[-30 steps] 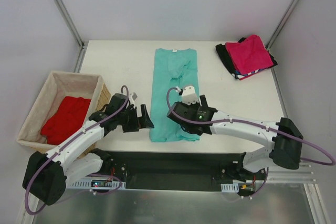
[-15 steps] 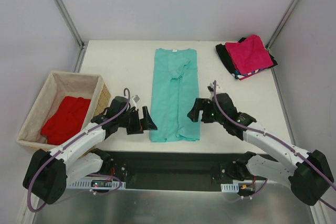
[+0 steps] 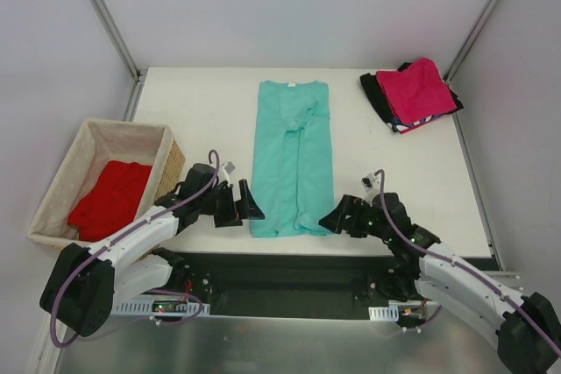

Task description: Fold and stack the t-shirts

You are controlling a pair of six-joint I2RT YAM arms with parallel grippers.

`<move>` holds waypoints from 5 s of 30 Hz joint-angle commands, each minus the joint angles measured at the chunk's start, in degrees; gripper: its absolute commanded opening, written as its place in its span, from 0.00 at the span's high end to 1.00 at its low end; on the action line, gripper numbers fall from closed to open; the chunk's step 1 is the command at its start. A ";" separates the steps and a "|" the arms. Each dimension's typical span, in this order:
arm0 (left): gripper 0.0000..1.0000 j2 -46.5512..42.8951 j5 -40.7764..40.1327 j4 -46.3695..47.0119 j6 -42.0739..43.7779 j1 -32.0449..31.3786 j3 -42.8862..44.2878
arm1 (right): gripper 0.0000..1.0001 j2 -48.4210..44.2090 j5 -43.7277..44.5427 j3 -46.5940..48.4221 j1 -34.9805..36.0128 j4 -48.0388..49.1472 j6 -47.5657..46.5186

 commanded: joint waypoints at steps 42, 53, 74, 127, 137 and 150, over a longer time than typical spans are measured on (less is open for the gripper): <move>0.18 4.13 2.10 6.60 -7.98 -1.41 -9.68 | 0.41 15.59 7.03 -0.48 8.58 7.22 8.33; 0.20 1.22 1.57 5.80 -8.95 -2.02 -11.53 | 0.45 19.83 12.31 -1.27 15.46 10.05 12.39; 0.25 3.86 -0.27 4.22 -8.07 -2.11 -8.81 | 0.45 6.98 16.53 -1.28 14.58 -4.02 11.25; 0.67 3.16 -11.35 -4.48 -3.15 0.79 -8.01 | 0.46 7.96 15.21 -2.77 14.49 -0.24 12.21; 0.71 2.45 -10.56 -4.48 -3.50 1.41 -8.63 | 0.46 10.33 14.69 -2.24 14.58 1.34 12.21; 0.77 1.40 -9.59 -4.48 -4.12 1.41 -8.98 | 0.47 14.11 13.81 -1.10 14.58 3.71 12.21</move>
